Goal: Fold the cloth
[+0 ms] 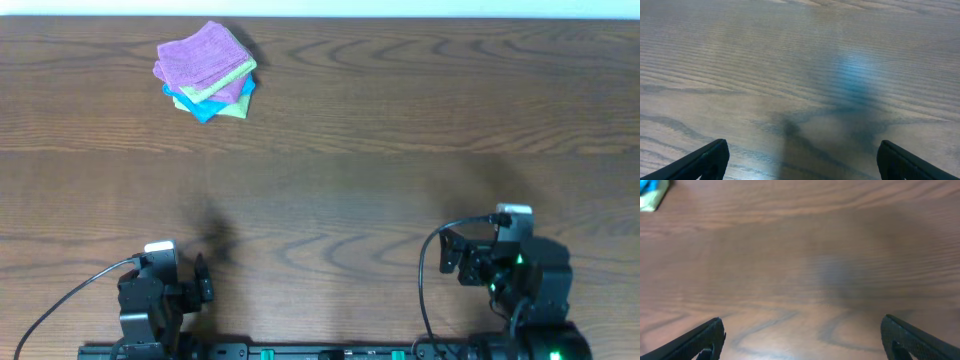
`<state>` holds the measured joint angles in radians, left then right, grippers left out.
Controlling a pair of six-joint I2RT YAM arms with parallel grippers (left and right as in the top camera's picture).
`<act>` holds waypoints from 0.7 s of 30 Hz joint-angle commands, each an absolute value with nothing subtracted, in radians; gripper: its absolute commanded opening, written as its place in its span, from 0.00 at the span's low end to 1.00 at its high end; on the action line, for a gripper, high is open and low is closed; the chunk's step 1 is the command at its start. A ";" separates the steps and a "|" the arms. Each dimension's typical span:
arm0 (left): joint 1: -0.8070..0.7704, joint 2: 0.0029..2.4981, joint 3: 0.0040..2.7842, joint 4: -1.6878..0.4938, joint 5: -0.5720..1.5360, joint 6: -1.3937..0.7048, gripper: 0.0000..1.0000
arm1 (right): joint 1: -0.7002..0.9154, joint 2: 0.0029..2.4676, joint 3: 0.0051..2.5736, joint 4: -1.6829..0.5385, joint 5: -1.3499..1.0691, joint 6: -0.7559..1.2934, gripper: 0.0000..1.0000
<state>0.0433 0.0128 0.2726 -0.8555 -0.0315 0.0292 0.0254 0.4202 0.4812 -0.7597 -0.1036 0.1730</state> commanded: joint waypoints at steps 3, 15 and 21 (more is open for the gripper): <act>0.045 0.004 0.229 -0.890 -0.044 0.019 0.95 | 0.022 0.276 0.350 -0.730 -0.030 0.115 0.99; 0.045 0.004 0.229 -0.890 -0.044 0.019 0.95 | 0.020 0.038 0.171 -0.719 -0.031 0.115 0.99; 0.045 0.004 0.229 -0.891 -0.044 0.019 0.95 | 0.020 0.005 0.160 -0.728 -0.034 0.059 0.99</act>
